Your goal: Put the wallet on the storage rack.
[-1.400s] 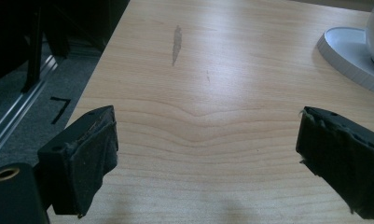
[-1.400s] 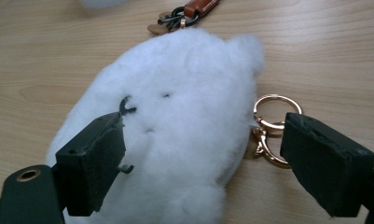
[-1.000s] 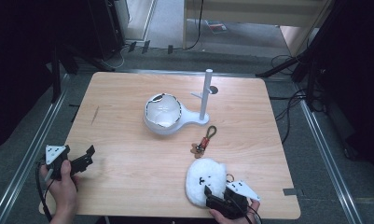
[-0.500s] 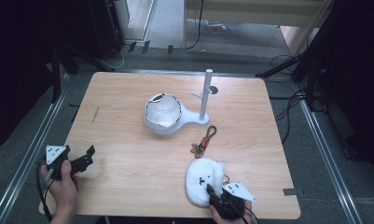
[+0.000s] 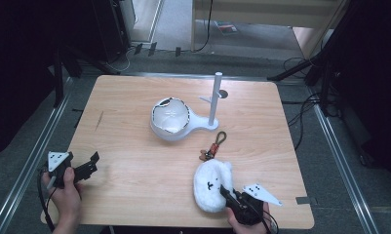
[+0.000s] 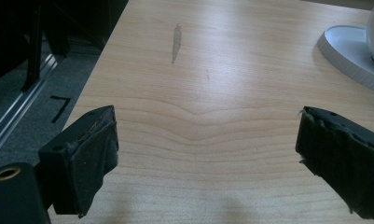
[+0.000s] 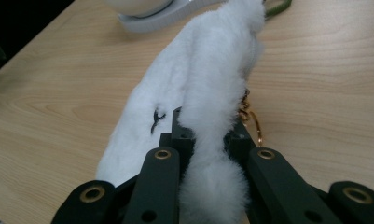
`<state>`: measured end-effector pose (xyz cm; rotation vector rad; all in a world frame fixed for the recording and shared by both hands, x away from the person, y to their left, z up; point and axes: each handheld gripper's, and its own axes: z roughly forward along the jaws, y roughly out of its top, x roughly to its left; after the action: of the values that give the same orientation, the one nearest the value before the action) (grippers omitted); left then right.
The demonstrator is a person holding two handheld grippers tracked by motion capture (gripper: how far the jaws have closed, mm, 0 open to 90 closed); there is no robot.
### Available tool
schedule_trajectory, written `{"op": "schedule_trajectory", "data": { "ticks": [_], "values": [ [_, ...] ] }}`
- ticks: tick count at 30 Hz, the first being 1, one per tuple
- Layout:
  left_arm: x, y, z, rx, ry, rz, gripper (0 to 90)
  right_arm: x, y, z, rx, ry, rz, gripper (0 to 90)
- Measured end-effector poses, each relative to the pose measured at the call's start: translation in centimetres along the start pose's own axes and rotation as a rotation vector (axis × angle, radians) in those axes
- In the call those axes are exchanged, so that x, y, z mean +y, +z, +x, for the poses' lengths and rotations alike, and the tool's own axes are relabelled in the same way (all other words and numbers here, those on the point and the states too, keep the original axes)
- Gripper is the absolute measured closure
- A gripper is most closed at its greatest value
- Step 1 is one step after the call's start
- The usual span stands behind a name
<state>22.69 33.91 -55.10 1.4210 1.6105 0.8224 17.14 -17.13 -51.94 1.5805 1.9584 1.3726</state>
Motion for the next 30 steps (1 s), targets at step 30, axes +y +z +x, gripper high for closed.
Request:
{"op": "schedule_trajectory", "data": {
  "ticks": [30],
  "values": [
    [0.0, 0.0, 0.1, 0.001, -0.002, -0.006, 6.5, 9.2, 0.5, 2.8, -0.018, -0.094, -0.041, 79.1]
  ]
}}
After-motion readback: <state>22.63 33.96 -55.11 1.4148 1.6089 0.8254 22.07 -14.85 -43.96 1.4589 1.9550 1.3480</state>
